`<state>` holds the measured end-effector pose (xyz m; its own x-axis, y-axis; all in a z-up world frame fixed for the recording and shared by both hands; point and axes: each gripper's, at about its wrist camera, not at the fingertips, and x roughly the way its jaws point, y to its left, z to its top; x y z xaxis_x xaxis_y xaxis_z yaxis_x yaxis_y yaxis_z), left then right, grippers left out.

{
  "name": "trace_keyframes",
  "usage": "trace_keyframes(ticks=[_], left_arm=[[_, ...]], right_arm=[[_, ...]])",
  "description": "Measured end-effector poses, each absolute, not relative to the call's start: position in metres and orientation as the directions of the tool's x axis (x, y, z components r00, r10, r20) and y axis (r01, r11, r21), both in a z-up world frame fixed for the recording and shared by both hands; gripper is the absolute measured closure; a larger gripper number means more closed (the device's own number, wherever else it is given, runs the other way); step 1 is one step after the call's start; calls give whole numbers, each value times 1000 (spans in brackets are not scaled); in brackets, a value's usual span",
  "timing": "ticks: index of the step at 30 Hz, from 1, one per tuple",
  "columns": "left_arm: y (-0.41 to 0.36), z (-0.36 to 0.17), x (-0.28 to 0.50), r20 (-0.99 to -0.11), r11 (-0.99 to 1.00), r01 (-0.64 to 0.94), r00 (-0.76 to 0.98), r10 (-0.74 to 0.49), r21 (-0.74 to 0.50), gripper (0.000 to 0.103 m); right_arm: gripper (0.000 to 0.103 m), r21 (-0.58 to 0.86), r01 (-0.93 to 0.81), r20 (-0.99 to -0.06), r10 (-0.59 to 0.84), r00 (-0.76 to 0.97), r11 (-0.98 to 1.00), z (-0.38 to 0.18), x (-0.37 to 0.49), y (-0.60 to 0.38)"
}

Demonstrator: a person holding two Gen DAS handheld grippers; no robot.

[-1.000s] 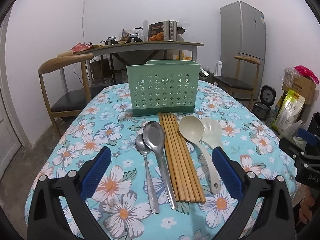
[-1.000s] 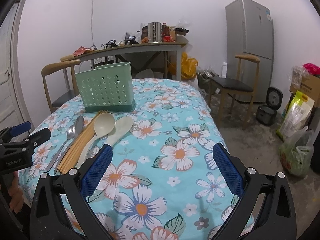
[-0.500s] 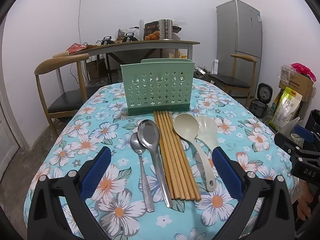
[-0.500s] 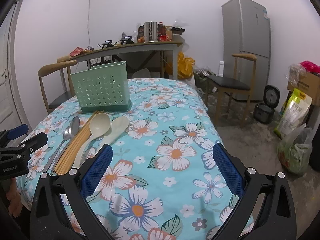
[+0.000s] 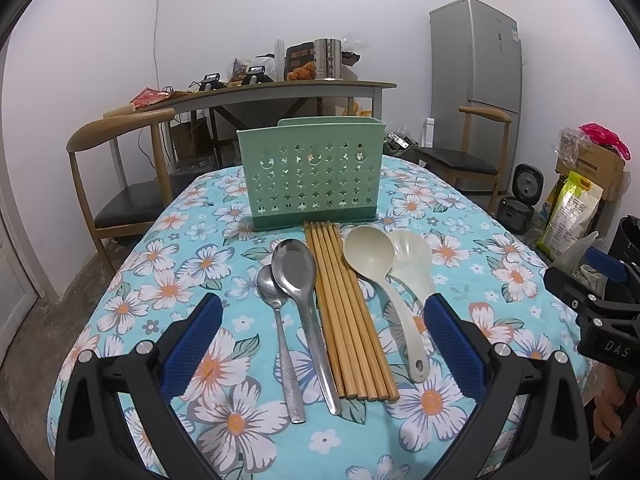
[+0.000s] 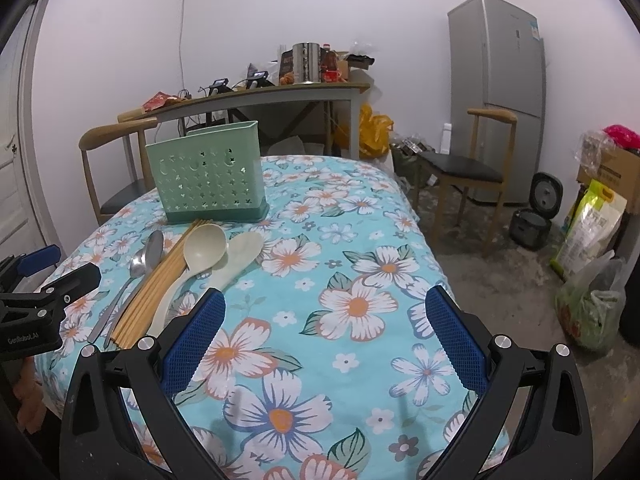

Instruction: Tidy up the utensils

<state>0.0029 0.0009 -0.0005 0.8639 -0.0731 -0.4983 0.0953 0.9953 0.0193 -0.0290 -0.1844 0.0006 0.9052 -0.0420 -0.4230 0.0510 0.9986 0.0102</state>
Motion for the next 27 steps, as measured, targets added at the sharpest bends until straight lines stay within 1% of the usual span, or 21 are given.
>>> trace_keyframes(ticks=[8, 16, 23, 27], left_arm=[[2, 0, 5, -505, 996, 92, 859, -81, -3, 4], [-3, -1, 3, -498, 995, 96, 865, -67, 34, 4], [-5, 2, -1, -481, 994, 101, 874, -72, 35, 4], [-5, 0, 2, -491, 994, 105, 868, -79, 26, 4]], right_arm=[[7, 12, 51, -419, -41, 907, 999, 0, -31, -182], [7, 18, 49, -420, -37, 907, 999, 0, -30, -184], [7, 15, 45, -423, -34, 906, 999, 0, -30, -184], [7, 16, 47, -424, -35, 905, 999, 0, -30, -183]])
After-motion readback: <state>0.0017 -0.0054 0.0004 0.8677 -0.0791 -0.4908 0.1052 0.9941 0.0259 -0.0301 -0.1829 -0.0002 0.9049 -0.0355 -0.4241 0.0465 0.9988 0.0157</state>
